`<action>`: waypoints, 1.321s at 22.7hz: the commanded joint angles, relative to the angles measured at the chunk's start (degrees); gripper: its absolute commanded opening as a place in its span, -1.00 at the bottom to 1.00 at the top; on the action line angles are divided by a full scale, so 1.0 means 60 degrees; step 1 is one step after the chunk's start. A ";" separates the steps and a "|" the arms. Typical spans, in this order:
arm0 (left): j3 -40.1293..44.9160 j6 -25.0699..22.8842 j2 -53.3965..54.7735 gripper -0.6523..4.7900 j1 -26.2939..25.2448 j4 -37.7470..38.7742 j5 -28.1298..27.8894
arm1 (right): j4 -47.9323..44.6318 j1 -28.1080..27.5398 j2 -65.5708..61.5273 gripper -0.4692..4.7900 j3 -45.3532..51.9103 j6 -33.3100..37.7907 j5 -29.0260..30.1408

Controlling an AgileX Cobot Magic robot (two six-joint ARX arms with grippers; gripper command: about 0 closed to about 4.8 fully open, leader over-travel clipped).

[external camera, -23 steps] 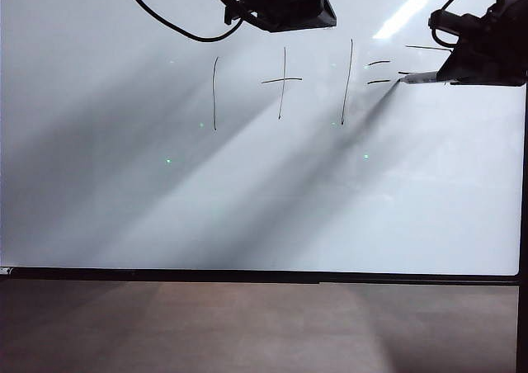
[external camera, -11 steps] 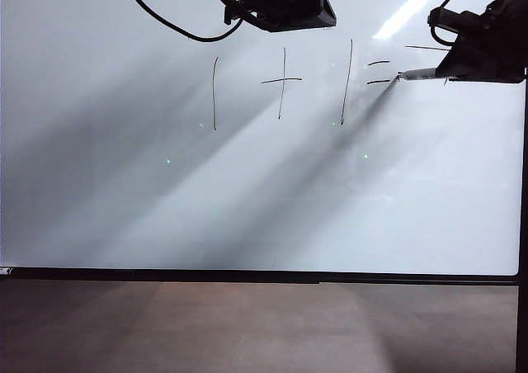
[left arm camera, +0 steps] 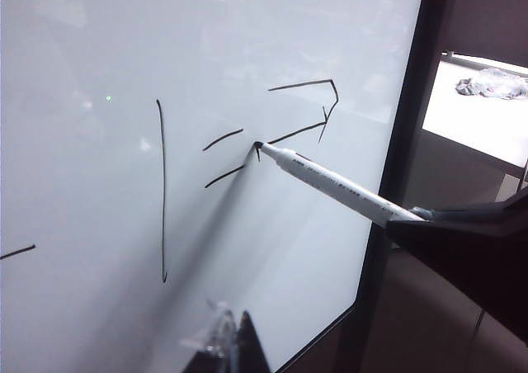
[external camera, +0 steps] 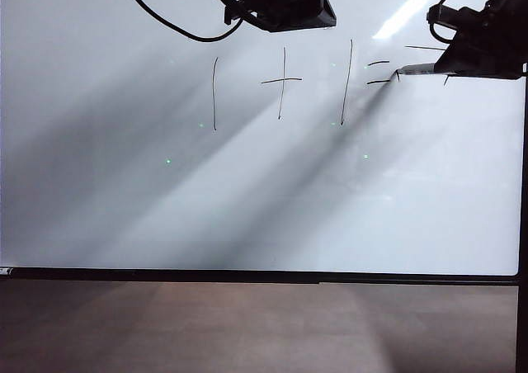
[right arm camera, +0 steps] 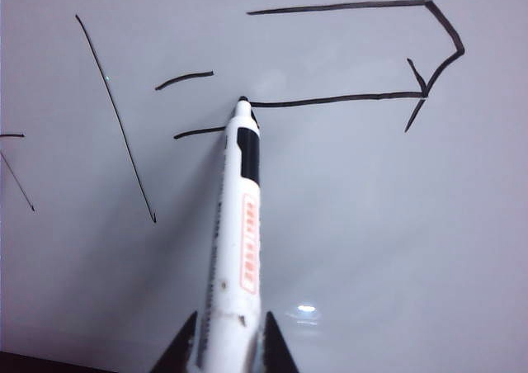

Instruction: Reach to the right to find the marker pen, pick it up, and write the answer to the math problem on the whiteboard.

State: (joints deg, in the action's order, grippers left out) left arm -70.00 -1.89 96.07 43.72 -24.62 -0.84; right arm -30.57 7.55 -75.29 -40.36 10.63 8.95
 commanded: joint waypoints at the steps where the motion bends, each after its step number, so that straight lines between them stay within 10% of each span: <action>1: -0.0036 -0.0040 -0.0036 -0.78 0.0022 -0.0120 0.0036 | 0.0000 0.0007 -0.0117 -0.84 -0.0055 -0.0062 -0.0124; 30: -0.0036 -0.0036 -0.0036 -0.78 0.0022 -0.0117 0.0033 | -0.0557 0.0015 -0.0503 -0.84 0.0495 0.0237 0.0051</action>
State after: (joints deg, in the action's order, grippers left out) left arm -70.00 -1.89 96.07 43.72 -24.62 -0.82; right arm -32.10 7.55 -78.52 -36.91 11.60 7.84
